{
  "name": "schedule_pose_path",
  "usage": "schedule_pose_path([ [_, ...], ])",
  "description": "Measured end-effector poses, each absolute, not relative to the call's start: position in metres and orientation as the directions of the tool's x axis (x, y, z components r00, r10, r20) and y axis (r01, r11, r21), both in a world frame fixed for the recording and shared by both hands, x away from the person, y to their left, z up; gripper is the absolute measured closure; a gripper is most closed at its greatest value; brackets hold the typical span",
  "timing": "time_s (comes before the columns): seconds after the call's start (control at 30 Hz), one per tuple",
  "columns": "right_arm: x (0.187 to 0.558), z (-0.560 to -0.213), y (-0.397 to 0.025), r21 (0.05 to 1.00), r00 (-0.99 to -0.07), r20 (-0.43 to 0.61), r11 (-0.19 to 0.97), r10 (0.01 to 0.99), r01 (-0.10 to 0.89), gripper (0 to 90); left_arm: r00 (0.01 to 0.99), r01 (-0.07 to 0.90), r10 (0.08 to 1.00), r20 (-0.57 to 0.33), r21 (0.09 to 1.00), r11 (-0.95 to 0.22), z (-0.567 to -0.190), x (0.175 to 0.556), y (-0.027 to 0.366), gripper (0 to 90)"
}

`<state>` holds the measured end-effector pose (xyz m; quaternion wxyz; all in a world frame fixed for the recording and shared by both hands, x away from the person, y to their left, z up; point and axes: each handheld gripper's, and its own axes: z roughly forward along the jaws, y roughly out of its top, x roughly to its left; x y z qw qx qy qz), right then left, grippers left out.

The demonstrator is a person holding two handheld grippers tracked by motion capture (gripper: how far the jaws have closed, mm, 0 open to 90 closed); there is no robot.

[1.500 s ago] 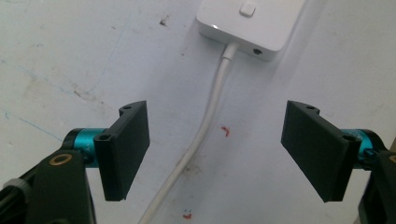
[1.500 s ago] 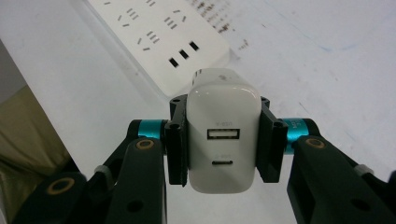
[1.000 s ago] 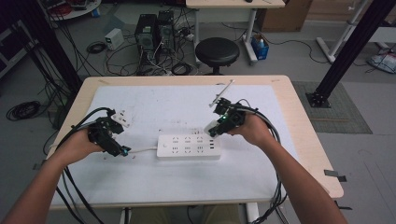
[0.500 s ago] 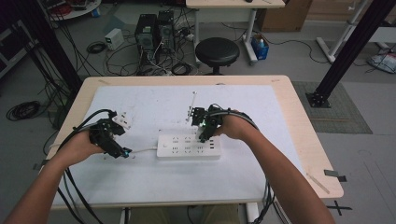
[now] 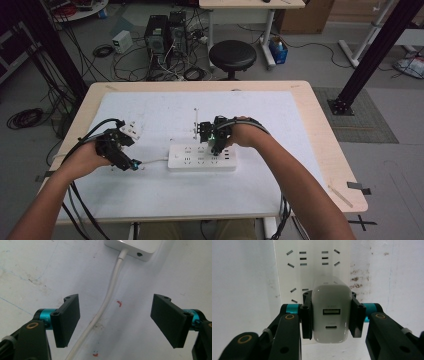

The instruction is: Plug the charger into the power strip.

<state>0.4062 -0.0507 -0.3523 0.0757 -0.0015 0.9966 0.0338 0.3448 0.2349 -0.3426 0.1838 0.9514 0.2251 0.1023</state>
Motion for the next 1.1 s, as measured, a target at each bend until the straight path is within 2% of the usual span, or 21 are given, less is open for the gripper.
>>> schedule_pose_path([
  [0.33, 0.411, -0.354, -0.046, 0.070, -0.991, -0.120, 0.996, 0.055, 0.047, 62.3, 0.868, 0.408, 0.484, 0.109, 0.398, -0.822, -0.343, 0.341, 0.242, 23.7],
  [0.4, 0.410, -0.358, -0.045, 0.044, -0.991, -0.131, 0.999, 0.034, 0.029, 62.4, 0.867, 0.411, 0.487, 0.107, 0.398, -0.820, -0.343, 0.340, 0.243, 23.7],
  [0.8, 0.409, -0.360, -0.044, 0.046, -0.990, -0.137, 0.998, 0.042, 0.036, 62.6, 0.872, 0.408, 0.482, 0.092, 0.409, -0.816, -0.350, 0.343, 0.236, 23.7],
  [1.1, 0.408, -0.361, -0.040, 0.003, -0.989, -0.143, 0.999, 0.033, 0.033, 62.6, 0.876, 0.399, 0.474, 0.093, 0.413, -0.819, -0.351, 0.345, 0.231, 23.7],
])
